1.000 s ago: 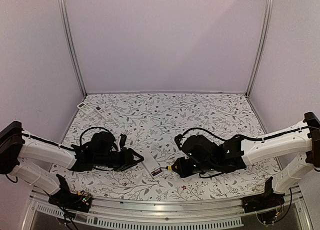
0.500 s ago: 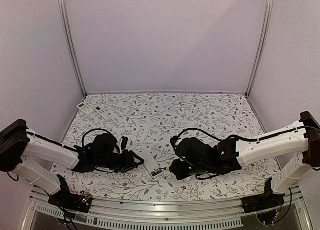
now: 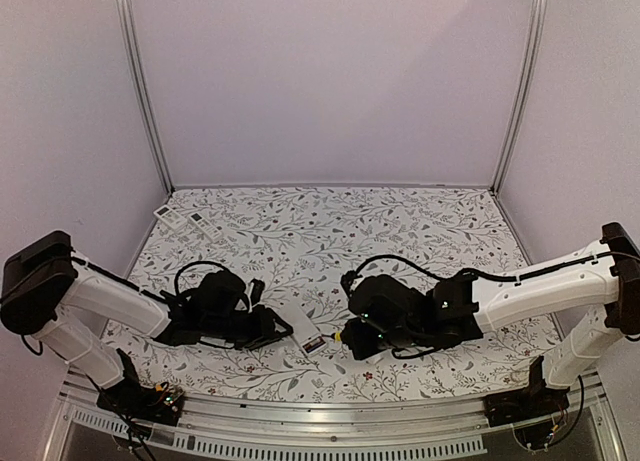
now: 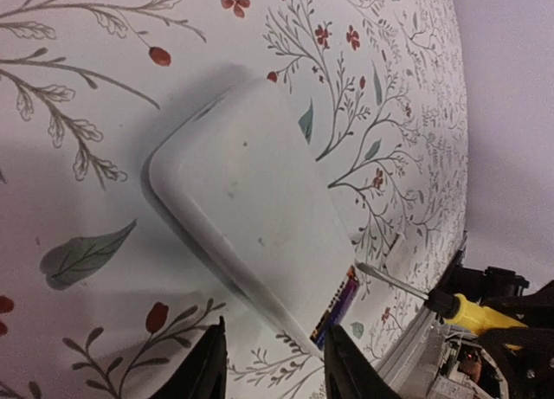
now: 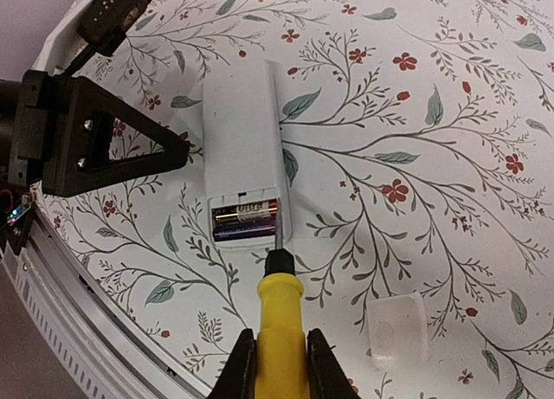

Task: Unload the batteries from the remote control
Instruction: Hold the remote control without the battery cover at the center of the board.

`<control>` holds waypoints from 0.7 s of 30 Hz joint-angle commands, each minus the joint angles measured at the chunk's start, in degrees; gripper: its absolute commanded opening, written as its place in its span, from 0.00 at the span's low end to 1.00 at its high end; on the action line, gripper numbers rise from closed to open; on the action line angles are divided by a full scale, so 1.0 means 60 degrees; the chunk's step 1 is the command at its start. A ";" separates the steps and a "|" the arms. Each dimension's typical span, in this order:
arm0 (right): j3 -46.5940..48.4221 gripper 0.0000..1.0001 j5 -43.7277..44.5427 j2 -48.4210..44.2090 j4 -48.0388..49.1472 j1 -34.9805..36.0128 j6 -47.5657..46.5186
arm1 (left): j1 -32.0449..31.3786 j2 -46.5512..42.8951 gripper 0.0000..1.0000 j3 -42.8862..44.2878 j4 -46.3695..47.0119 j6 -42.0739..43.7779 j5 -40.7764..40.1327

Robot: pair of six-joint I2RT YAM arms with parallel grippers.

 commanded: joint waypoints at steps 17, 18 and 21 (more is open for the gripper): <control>0.0493 0.00 0.0095 0.0658 -0.0597 0.0174 0.0073 | -0.0306 0.0475 0.34 0.0279 0.0190 0.0108 0.0095; 0.0488 0.00 0.0084 0.0683 -0.0619 0.0174 0.0121 | -0.0304 0.0513 0.34 0.0279 0.0229 0.0102 0.0109; 0.0437 0.00 -0.0007 0.0682 -0.0661 0.0174 0.0345 | -0.0309 0.0655 0.32 0.0266 0.0353 0.0073 0.0149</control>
